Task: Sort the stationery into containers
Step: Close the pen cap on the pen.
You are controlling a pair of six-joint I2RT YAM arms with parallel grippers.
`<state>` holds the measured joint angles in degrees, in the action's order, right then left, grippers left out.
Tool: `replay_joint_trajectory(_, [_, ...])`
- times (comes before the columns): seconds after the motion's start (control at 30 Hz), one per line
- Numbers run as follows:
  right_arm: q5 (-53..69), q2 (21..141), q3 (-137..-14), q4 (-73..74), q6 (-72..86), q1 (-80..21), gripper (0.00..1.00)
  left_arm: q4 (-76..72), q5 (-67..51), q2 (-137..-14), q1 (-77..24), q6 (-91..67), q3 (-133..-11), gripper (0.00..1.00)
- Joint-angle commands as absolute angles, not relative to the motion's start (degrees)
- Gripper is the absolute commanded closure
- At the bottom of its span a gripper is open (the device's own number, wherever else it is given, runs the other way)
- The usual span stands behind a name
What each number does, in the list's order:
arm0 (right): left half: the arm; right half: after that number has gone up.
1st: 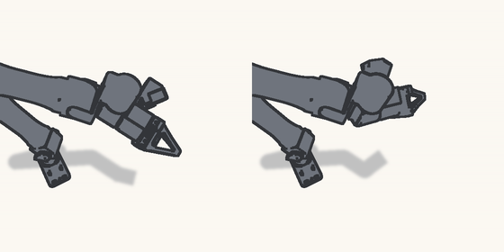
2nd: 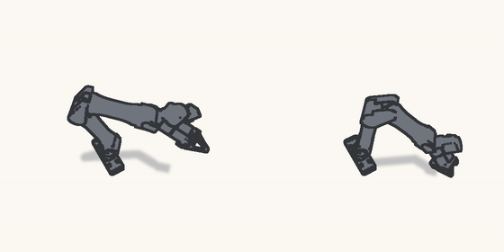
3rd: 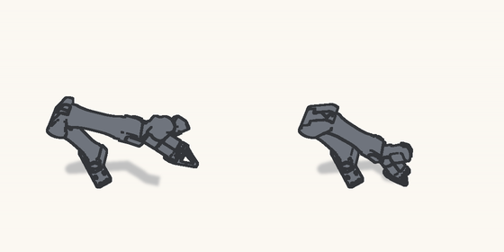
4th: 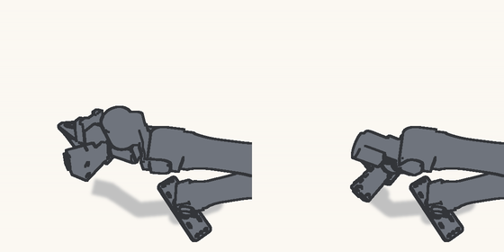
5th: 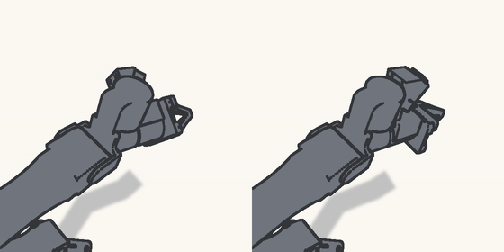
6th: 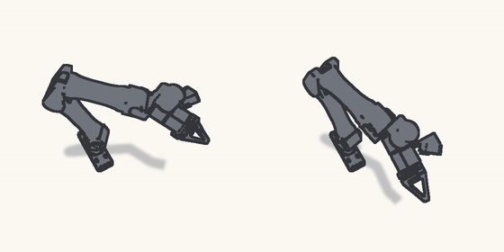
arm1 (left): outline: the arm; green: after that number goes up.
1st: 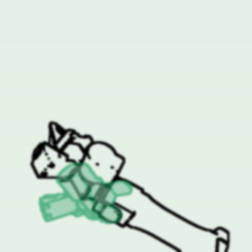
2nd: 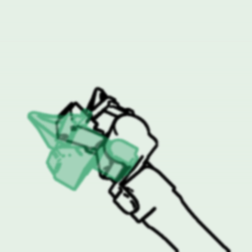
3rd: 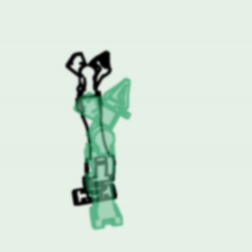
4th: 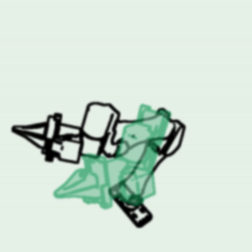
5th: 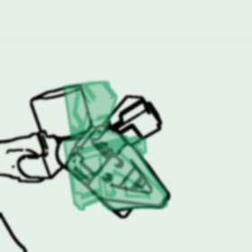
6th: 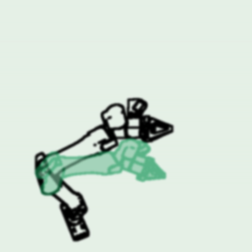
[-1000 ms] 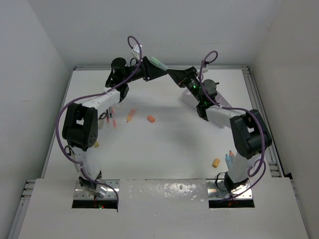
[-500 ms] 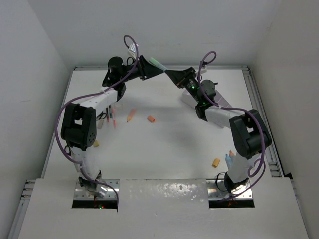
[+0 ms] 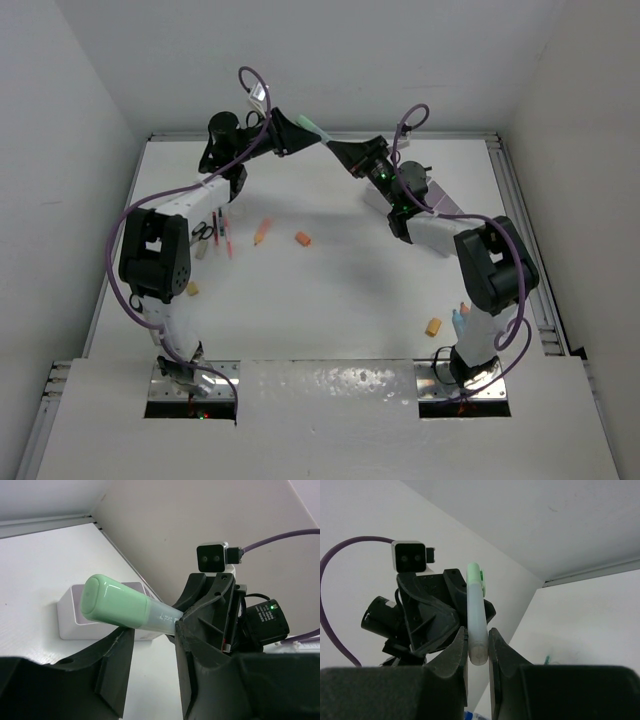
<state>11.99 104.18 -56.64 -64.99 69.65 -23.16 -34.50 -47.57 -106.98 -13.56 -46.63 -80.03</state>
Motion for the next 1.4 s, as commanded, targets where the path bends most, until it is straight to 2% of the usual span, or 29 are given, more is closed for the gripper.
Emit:
replay_joint_trajectory(0.0, [12.0,105.0,-58.8,-68.8,69.9,-24.1,1.0,-38.4,-49.0,-104.3,-15.0,-46.0,-81.5,0.65])
replay_joint_trajectory(0.2, [12.7,105.6,-59.5,-68.5,69.8,-24.3,1.0,-38.1,-48.3,-104.3,-15.1,-45.8,-81.6,0.8])
replay_joint_trajectory(0.3, [13.2,107.1,-59.7,-69.4,70.6,-24.8,1.0,-37.7,-48.3,-104.8,-15.0,-45.4,-82.7,0.82])
replay_joint_trajectory(0.37, [13.9,108.7,-60.1,-69.7,71.1,-25.6,1.0,-37.6,-48.4,-104.9,-15.0,-45.4,-83.1,0.78])
replay_joint_trajectory(0.47, [14.0,110.1,-60.0,-70.9,72.4,-25.8,1.0,-38.1,-48.5,-104.9,-14.9,-46.1,-82.8,0.67])
replay_joint_trajectory(0.53, [13.8,110.8,-60.1,-71.7,73.1,-25.8,1.0,-39.2,-48.5,-104.9,-14.9,-46.7,-82.5,0.65])
replay_joint_trajectory(0.6, [13.8,111.0,-60.6,-71.7,73.4,-25.8,1.0,-40.4,-48.9,-104.8,-14.9,-47.3,-82.3,0.64])
replay_joint_trajectory(0.73, [13.9,111.6,-61.0,-71.8,73.7,-25.8,1.0,-40.9,-49.0,-104.8,-14.4,-47.5,-82.4,0.72])
replay_joint_trajectory(0.87, [14.1,112.4,-60.9,-72.9,74.7,-25.8,1.0,-41.3,-49.0,-105.2,-14.5,-47.5,-82.6,0.73])
replay_joint_trajectory(1.1, [13.8,111.8,-60.8,-74.0,74.5,-26.0,1.0,-38.8,-48.6,-105.5,-14.4,-45.7,-82.7,0.49])
replay_joint_trajectory(1.27, [14.0,112.0,-60.7,-74.4,74.4,-25.9,1.0,-39.0,-48.3,-106.2,-14.4,-46.0,-84.1,0.48])
replay_joint_trajectory(1.37, [14.0,112.1,-60.5,-74.7,74.3,-25.8,1.0,-38.1,-48.5,-106.9,-14.3,-45.8,-85.7,0.52])
